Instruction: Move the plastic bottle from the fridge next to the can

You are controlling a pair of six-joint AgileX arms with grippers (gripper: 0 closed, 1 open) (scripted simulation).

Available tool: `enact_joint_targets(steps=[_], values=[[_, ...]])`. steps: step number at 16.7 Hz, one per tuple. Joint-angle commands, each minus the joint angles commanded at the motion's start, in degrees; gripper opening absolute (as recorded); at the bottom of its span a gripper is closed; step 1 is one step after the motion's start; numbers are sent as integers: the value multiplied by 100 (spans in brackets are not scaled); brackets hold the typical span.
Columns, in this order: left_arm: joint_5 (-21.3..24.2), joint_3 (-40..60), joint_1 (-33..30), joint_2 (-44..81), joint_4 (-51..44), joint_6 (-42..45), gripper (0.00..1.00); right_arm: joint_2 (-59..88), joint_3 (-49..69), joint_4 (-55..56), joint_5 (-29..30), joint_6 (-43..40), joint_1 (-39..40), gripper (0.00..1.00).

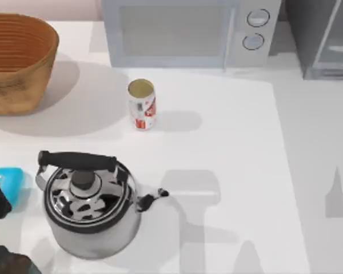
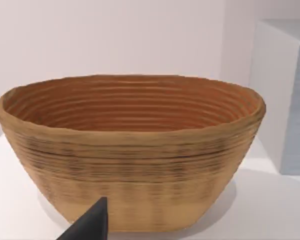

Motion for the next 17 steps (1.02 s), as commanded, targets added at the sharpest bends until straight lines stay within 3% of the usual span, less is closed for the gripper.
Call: enact_joint_targets(steps=[4,7,17], values=[[0,0,0,0,0,0,100,172,146,103,115,-1,-5,100],[0,0,0,0,0,0,100,884,691,475,547,0,4,100],[0,0,0,0,0,0,100,6316,3983,2597,3277,-18,270,100]])
